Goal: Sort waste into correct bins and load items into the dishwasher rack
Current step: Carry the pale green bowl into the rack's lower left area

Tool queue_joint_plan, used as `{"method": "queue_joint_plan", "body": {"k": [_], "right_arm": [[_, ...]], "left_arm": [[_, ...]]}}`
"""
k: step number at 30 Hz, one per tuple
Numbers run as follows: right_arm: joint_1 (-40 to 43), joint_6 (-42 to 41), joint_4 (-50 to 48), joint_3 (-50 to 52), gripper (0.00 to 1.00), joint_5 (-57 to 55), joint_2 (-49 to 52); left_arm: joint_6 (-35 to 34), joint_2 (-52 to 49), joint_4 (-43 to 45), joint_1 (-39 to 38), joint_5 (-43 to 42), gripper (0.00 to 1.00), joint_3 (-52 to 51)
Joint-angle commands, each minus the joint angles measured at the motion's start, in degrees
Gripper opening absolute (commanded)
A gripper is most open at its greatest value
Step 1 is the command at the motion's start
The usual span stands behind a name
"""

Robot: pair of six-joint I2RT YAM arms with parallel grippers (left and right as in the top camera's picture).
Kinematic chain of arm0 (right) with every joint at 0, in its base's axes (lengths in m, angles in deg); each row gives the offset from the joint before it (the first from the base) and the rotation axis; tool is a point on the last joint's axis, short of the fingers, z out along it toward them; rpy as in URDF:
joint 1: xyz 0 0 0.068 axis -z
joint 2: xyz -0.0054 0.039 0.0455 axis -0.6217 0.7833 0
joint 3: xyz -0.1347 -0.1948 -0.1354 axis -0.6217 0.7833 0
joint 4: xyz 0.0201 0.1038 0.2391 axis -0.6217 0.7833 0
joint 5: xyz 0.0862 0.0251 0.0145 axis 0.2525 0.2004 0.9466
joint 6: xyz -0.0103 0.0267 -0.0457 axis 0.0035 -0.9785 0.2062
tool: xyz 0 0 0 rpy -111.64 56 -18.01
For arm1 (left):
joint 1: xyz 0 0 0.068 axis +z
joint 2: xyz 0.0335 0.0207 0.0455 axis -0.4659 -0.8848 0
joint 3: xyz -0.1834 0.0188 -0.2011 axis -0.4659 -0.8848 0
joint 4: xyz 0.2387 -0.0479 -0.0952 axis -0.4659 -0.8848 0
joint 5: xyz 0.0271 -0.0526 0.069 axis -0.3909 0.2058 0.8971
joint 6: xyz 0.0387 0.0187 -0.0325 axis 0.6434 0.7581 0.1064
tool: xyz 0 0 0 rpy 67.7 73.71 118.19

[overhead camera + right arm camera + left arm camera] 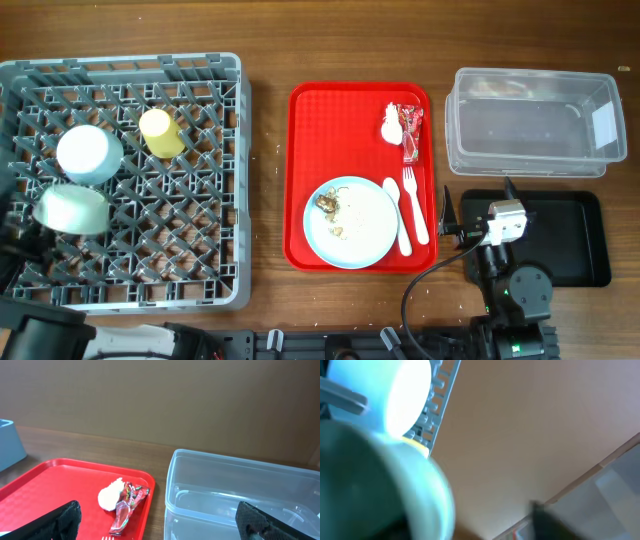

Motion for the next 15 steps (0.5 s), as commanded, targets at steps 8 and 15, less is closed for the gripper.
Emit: {"method": "queue_joint_plan", "body": {"k": [8,15], "right_arm": [[0.0,0.5,-0.3,0.1,1.0,0.5,-0.2],[0.0,0.5,-0.3,0.1,1.0,0.5,-0.2]], "left_arm": [[-9.5,3.0,-1.4,4.7,-2.8,0.72,-0.5],[-15.3,14.9,-1.3,4.7,4.1,0.76,-0.6]]}}
